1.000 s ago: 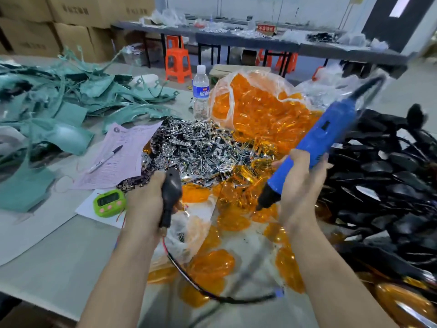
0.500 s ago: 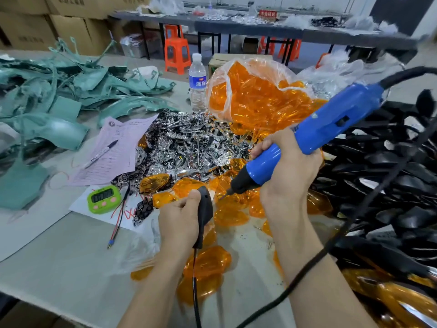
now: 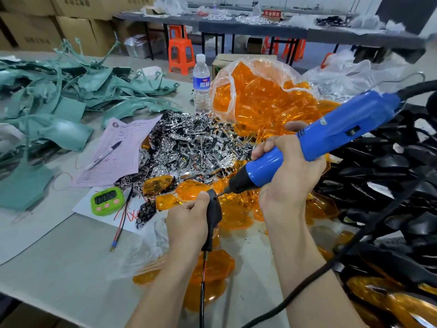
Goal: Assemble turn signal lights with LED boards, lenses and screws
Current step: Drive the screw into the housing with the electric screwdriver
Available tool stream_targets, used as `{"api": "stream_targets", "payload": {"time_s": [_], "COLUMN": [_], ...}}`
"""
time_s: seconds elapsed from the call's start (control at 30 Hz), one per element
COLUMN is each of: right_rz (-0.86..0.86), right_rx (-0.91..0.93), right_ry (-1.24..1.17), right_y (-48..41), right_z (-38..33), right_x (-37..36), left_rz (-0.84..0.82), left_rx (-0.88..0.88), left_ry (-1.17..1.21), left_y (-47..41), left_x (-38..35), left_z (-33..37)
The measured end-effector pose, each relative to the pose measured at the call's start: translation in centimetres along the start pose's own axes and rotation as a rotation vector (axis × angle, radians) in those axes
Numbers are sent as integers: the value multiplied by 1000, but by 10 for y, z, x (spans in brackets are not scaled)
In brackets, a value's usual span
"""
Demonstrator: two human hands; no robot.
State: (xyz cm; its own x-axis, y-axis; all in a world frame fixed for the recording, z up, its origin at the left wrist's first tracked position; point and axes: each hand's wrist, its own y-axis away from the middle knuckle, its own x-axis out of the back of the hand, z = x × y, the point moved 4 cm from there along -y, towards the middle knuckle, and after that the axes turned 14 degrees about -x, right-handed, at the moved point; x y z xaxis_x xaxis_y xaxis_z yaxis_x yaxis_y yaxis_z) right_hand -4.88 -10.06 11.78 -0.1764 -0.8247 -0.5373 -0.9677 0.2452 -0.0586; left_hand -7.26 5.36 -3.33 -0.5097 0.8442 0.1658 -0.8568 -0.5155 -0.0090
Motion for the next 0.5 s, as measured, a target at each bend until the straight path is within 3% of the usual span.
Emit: {"api": "stream_targets", "payload": {"time_s": [0.27, 0.5], "right_rz": [9, -181], "right_rx": [-32, 137], "right_ry": [103, 45], "right_y": [-9, -12], "right_z": [16, 28], "right_x": [8, 5], "left_rz": [26, 29], "left_rx": [52, 59], "left_ry": [59, 91], "left_y": [3, 3], "left_x": [-3, -4], "left_z": [6, 8]}}
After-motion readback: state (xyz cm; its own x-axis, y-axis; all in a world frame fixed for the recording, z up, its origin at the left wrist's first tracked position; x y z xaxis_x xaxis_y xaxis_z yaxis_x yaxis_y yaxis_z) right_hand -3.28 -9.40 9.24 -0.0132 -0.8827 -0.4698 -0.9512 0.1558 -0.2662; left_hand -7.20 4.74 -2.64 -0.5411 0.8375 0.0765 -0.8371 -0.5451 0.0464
